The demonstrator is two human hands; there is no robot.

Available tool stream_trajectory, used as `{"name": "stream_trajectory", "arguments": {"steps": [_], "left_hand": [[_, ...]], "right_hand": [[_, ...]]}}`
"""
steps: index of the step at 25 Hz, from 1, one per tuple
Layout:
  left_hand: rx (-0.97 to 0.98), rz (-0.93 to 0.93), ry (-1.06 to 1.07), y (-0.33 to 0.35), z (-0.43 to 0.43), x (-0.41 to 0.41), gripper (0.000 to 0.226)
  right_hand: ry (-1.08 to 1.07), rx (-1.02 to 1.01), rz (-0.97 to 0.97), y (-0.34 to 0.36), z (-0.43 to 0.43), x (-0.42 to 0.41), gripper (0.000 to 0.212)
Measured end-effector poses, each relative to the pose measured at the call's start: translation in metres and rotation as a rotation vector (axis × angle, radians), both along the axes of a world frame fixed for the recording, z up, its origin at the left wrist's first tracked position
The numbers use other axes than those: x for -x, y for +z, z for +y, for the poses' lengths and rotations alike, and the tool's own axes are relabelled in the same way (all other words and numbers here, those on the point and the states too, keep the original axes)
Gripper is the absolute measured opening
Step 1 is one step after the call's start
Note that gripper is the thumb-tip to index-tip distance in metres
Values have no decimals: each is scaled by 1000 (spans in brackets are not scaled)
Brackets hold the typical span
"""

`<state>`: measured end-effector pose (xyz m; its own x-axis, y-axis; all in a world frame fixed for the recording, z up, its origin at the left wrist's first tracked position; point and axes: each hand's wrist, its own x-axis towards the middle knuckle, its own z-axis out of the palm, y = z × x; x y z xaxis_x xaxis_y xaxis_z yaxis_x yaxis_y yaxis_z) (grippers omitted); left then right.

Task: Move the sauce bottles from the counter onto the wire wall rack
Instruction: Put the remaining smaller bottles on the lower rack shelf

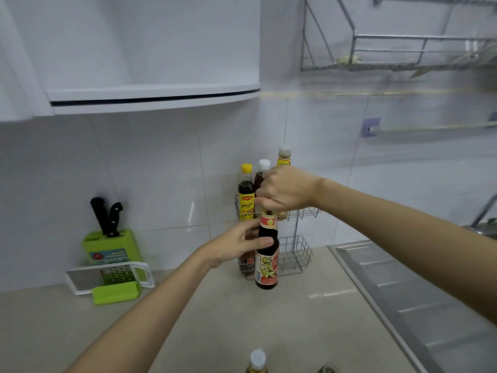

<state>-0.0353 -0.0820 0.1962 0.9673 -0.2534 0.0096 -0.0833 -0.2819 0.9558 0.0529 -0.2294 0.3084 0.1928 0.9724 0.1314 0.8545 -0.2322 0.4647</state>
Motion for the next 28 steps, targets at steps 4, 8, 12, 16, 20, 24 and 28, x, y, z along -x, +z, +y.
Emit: {"name": "stream_trajectory", "arguments": {"steps": [4,8,12,16,20,24,28], "left_hand": [[95,-44,122,-6,-13,1,43],[154,-57,223,-7,-22,-5,46],[185,-14,158,-5,-9,-2,41],[141,5,96,5,-4,3,31],[163,35,101,-12,-9,4,40],[370,124,158,-27,-1,1,45],[420,242,56,-39,-3,-6,50]], "right_hand": [[-116,-67,-84,-6,9,6,63],[-420,73,-198,-3,31,12,52],[-341,90,232,12,24,5,58],[-326,105,94,6,20,-2,34],[-484,-54,273,-15,21,0,39],[-401,-504,1097,-47,-1,-1,40],[-396,-548,1404,-83,-10,0,28]]}}
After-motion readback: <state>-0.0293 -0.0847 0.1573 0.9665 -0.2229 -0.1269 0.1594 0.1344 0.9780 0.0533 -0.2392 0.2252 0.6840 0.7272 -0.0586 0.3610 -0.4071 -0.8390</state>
